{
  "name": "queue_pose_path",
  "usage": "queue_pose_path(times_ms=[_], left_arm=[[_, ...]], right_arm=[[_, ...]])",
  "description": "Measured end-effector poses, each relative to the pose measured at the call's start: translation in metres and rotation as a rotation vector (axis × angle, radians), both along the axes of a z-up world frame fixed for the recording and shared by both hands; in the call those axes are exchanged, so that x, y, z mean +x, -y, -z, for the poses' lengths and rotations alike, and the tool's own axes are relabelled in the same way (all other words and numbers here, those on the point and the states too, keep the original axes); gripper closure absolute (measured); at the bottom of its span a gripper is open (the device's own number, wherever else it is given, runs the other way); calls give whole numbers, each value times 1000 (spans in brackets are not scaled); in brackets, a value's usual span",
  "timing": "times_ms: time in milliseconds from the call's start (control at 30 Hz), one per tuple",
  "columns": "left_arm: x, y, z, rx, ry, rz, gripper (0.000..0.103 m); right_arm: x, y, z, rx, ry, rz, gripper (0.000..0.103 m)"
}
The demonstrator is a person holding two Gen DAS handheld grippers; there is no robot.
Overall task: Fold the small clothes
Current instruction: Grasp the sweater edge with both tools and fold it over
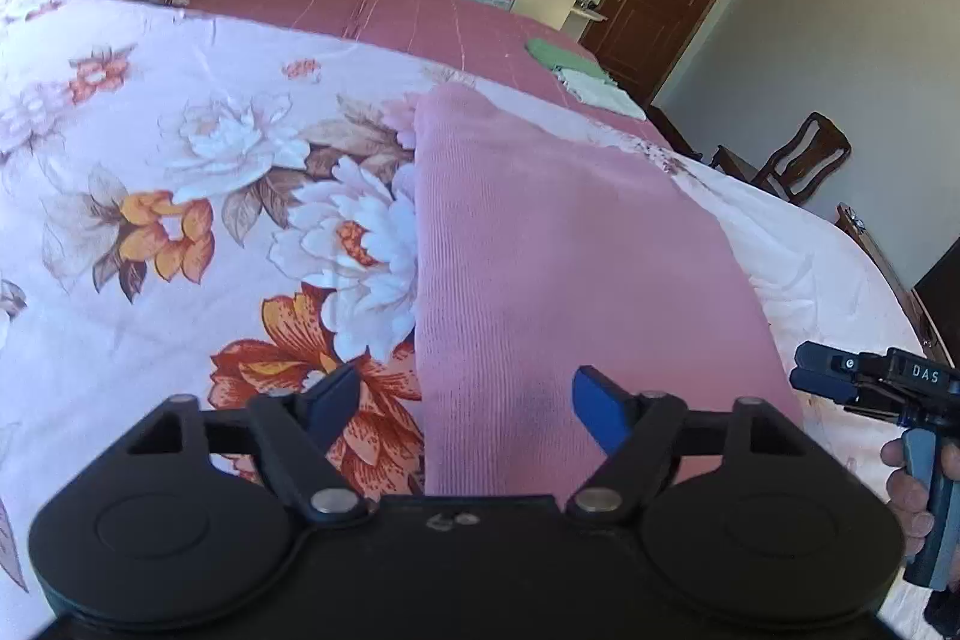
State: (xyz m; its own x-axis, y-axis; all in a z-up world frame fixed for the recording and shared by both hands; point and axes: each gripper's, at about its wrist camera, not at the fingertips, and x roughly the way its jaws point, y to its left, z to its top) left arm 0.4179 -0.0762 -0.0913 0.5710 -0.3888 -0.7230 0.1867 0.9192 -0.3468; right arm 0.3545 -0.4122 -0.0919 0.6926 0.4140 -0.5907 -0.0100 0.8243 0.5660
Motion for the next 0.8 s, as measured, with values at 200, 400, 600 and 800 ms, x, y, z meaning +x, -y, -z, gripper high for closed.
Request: queue_pose_path(times_ms=[200, 400, 600, 800], left_arm=[[32, -5, 14, -63, -60, -66, 12], [71, 12, 18, -45, -95, 7, 10], [89, 32, 12, 5, -115, 78, 36], [91, 38, 19, 25, -103, 65, 17]], right_arm=[[36, 18, 31, 159, -89, -19, 46], [48, 17, 31, 172, -93, -56, 46], [59, 2, 29, 162, -104, -132, 46], [63, 12, 30, 139, -115, -118, 51]])
